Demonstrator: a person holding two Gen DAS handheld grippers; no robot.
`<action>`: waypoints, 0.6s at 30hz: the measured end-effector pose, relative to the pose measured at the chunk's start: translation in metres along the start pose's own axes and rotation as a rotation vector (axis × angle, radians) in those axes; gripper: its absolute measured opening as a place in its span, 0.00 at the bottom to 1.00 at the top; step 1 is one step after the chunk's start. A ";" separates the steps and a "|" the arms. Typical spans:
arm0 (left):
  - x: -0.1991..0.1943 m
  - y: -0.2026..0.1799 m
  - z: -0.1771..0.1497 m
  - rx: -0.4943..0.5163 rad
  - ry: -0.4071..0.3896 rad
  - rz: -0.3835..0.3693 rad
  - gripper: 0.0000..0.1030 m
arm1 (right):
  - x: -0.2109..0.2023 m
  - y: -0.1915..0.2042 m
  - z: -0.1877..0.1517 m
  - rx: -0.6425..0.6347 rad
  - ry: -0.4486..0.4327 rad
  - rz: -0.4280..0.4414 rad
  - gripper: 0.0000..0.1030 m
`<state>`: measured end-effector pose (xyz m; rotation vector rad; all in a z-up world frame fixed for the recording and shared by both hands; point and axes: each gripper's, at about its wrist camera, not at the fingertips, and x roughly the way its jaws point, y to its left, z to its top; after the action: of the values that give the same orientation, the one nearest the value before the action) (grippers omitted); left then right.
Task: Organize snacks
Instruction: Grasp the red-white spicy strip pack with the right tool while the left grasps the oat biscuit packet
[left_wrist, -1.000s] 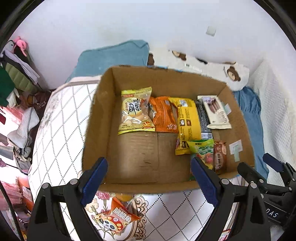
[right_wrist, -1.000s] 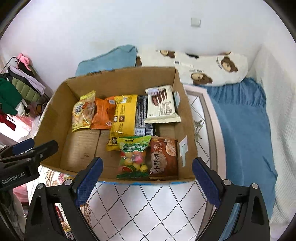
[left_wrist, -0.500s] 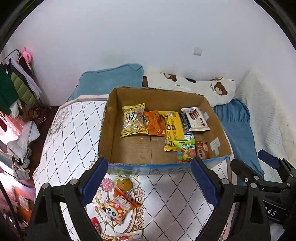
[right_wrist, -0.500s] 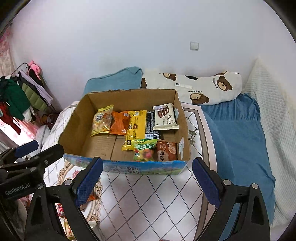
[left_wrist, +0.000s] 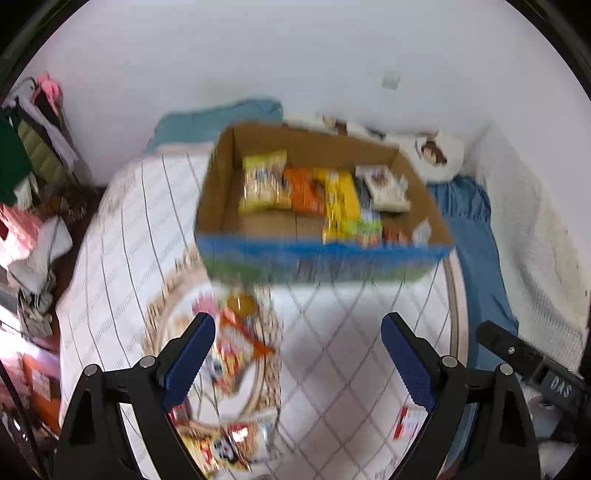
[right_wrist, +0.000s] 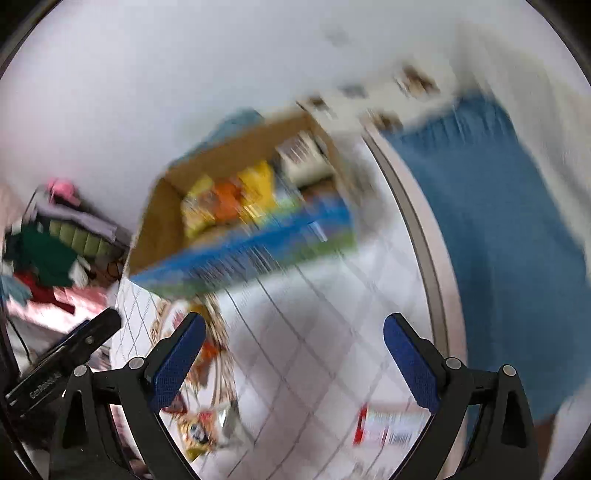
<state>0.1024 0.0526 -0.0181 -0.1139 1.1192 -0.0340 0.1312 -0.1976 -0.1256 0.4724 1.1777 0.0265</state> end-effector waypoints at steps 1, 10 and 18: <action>0.008 0.002 -0.009 -0.002 0.034 -0.002 0.89 | 0.010 -0.021 -0.013 0.074 0.047 0.008 0.96; 0.067 0.027 -0.074 -0.045 0.261 0.025 0.89 | 0.081 -0.158 -0.130 0.576 0.306 0.017 0.96; 0.072 0.068 -0.092 -0.125 0.318 0.091 0.89 | 0.118 -0.167 -0.135 0.555 0.209 -0.107 0.81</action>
<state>0.0492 0.1076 -0.1299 -0.1734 1.4433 0.1026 0.0203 -0.2708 -0.3312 0.9096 1.4137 -0.3592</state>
